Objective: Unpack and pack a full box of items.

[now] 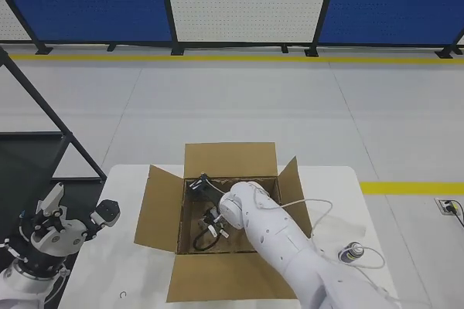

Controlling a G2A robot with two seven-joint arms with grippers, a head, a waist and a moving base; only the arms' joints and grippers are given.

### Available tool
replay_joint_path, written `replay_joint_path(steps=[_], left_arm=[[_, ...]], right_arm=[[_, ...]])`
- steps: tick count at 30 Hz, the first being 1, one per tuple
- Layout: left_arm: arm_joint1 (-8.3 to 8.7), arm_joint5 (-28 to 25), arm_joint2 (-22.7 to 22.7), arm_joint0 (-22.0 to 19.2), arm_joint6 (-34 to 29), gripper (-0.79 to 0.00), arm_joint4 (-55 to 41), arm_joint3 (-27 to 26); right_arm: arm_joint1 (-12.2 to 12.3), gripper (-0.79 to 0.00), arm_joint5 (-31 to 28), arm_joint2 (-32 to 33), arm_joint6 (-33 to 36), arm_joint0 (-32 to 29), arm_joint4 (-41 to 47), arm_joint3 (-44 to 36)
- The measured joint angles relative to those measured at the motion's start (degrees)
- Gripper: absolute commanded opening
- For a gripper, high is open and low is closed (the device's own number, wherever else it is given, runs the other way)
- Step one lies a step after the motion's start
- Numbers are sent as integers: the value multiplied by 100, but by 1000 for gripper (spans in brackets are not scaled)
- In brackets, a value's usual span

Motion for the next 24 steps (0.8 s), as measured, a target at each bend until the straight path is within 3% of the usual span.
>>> replay_joint_path(steps=[15, 24], left_arm=[[0, 0, 0, 0, 0, 0, 0, 0], [0, 0, 0, 0, 0, 0, 0, 0]], right_arm=[[387, 0, -226, 307, -572, -72, -179, -302], [851, 0, -172, 577, -415, -346, -494, -1346]])
